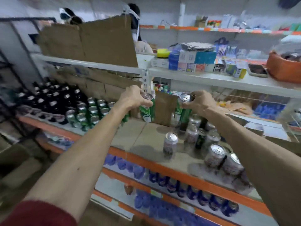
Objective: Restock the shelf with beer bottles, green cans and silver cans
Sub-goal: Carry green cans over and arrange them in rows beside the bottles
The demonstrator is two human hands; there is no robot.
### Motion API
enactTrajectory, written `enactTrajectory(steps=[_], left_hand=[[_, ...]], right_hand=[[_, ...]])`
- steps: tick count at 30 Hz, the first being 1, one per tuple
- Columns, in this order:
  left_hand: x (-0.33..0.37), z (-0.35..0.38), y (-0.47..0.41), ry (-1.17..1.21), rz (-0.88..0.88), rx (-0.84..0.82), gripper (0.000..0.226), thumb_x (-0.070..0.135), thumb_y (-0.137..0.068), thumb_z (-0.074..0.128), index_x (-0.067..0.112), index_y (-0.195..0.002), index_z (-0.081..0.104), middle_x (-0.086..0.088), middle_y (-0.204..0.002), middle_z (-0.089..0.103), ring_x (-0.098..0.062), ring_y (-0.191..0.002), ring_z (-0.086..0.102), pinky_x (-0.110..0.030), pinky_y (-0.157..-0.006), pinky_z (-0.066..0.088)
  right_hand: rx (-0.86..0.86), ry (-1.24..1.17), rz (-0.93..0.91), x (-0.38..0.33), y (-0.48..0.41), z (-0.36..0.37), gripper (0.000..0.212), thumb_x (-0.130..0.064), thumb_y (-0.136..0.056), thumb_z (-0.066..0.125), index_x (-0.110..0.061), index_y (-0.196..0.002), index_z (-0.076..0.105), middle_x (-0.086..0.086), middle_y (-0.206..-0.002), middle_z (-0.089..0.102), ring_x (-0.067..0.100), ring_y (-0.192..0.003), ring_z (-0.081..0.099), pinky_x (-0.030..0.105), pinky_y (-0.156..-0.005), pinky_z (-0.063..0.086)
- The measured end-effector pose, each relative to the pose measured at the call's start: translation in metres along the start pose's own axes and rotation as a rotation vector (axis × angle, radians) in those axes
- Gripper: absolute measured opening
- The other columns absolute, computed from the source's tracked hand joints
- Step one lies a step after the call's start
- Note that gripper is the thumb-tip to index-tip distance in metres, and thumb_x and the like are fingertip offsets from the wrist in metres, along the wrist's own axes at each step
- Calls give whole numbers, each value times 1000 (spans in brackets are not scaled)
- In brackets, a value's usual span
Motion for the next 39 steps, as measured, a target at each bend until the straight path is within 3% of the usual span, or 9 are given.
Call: enactTrajectory(steps=[5, 8, 11, 14, 22, 28, 33, 36, 39], left_hand=[[-100, -47, 10, -2, -86, 72, 42, 45, -66, 84, 17, -97, 76, 4, -97, 73, -13, -83, 70, -35, -79, 58], [-142, -63, 5, 20, -122, 82, 42, 43, -63, 84, 16, -95, 76, 7, -96, 73, -8, -73, 69, -31, -73, 58], [-172, -71, -3, 51, -141, 79, 39, 41, -64, 85, 13, -91, 75, 6, -86, 67, -10, -76, 62, -34, -76, 55], [-189, -73, -14, 68, -148, 60, 41, 38, -67, 85, 10, -95, 76, 2, -93, 74, -16, -88, 69, -34, -78, 55], [-204, -73, -92, 34, -80, -18, 36, 37, -69, 84, 16, -97, 76, 10, -92, 69, -12, -89, 67, -36, -81, 56], [-200, -55, -157, 57, 20, -110, 39, 41, -67, 84, 15, -95, 76, 8, -96, 74, -14, -92, 70, -39, -80, 58], [-203, -14, -198, 51, 134, -228, 37, 40, -66, 84, 14, -91, 73, 5, -90, 70, -14, -85, 65, -36, -78, 54], [-208, 13, -210, 12, 176, -285, 38, 41, -62, 83, 12, -84, 72, 0, -83, 74, -17, -76, 69, -31, -63, 53], [-209, 35, -218, -12, 206, -346, 33, 41, -61, 82, 18, -82, 74, 3, -78, 73, -15, -72, 69, -31, -62, 57]], right_hand=[[-101, -1, -89, -92, -7, 105, 32, -35, -71, 84, -11, -80, 66, 2, -72, 62, 18, -63, 54, 27, -50, 37], [-144, -9, -106, -130, -16, 149, 32, -37, -71, 83, -19, -74, 57, 0, -77, 59, 18, -69, 54, 28, -55, 35], [-151, -13, -121, -155, -30, 178, 32, -36, -73, 83, -15, -93, 67, 2, -84, 64, 19, -73, 58, 28, -65, 46], [-163, 11, -148, -168, -47, 201, 37, -39, -73, 83, -13, -92, 67, 0, -78, 63, 12, -62, 53, 27, -56, 40], [-125, 34, -127, -168, -119, 230, 46, -35, -74, 82, -20, -57, 43, -7, -54, 45, 9, -48, 40, 27, -45, 29], [-90, 81, 0, -155, -153, 236, 38, -35, -71, 83, -5, -72, 60, 9, -70, 63, 20, -60, 53, 29, -54, 40], [-60, 94, 156, -127, -147, 253, 30, -34, -73, 83, -22, -73, 55, -2, -75, 61, 20, -72, 57, 27, -61, 39], [-49, 164, 265, -109, -139, 261, 37, -37, -71, 80, -21, -62, 48, 4, -81, 64, 26, -76, 57, 28, -63, 38], [-14, 173, 323, -93, -132, 266, 31, -40, -69, 80, -18, -75, 59, 8, -87, 69, 27, -78, 59, 30, -64, 43]])
Point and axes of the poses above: each hand's wrist, its own y-axis away from the middle knuckle, its own z-axis out of the palm, x = y × z, the point moved 6 cm from there along -y, towards the middle knuckle
